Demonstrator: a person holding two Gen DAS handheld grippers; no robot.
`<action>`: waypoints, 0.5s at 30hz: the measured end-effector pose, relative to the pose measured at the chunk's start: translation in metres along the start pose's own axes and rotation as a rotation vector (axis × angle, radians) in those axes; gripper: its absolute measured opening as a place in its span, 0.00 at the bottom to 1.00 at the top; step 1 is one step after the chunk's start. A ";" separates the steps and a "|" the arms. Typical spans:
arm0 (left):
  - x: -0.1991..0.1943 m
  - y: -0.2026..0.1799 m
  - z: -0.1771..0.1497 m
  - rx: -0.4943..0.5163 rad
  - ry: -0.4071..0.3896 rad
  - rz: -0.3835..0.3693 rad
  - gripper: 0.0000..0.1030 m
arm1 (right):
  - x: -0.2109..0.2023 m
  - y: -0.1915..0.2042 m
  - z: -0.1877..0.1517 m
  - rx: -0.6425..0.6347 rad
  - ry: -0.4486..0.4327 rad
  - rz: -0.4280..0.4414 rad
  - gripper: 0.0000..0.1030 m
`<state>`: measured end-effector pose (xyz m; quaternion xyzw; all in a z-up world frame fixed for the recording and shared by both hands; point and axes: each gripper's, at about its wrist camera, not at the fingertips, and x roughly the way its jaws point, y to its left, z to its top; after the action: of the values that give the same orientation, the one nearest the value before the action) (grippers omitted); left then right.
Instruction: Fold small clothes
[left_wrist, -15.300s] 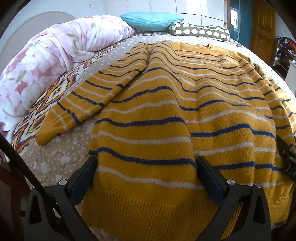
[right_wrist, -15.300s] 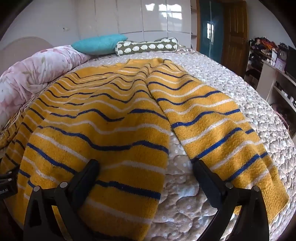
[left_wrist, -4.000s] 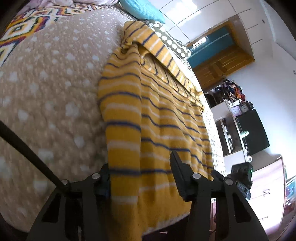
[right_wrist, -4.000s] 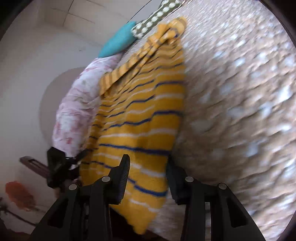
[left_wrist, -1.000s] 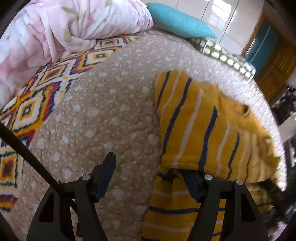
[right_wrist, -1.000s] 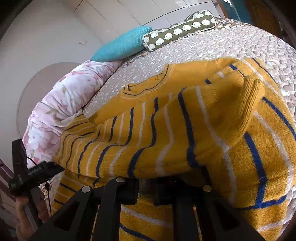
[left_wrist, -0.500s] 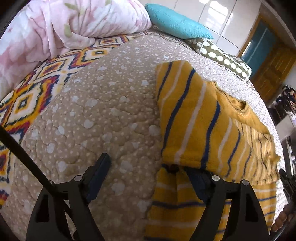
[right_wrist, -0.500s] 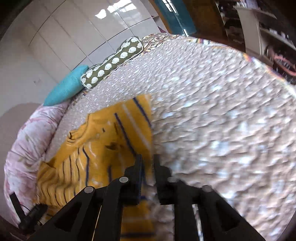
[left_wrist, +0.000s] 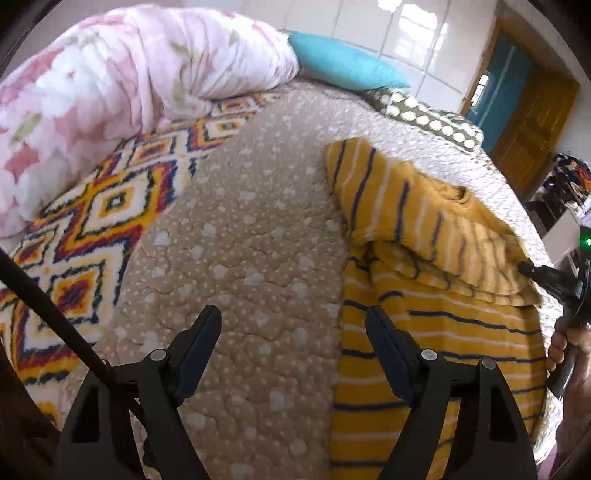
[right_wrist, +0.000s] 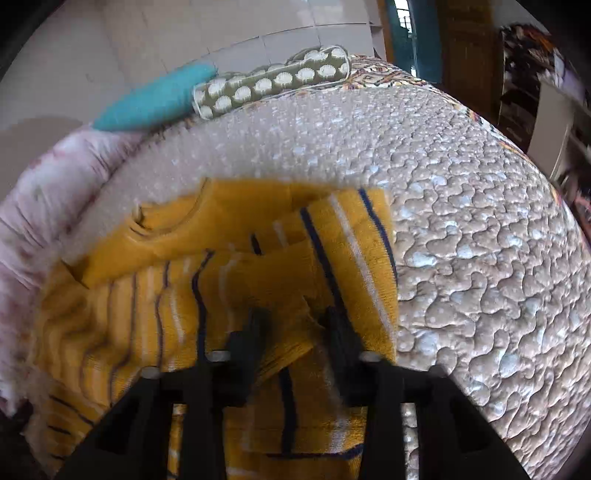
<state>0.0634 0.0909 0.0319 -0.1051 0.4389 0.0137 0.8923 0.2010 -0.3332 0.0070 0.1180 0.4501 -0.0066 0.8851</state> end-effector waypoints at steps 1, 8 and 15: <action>-0.005 -0.003 0.000 0.015 -0.015 -0.003 0.77 | -0.010 0.002 0.000 -0.006 -0.022 0.036 0.10; -0.003 -0.021 -0.009 0.056 0.009 -0.026 0.77 | -0.031 -0.028 -0.014 -0.004 -0.034 -0.159 0.22; 0.011 -0.031 -0.038 0.055 0.050 -0.032 0.77 | -0.083 0.003 -0.020 -0.035 -0.157 -0.074 0.31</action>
<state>0.0442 0.0525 0.0067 -0.0879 0.4594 -0.0155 0.8837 0.1359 -0.3334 0.0625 0.0849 0.3832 -0.0407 0.9188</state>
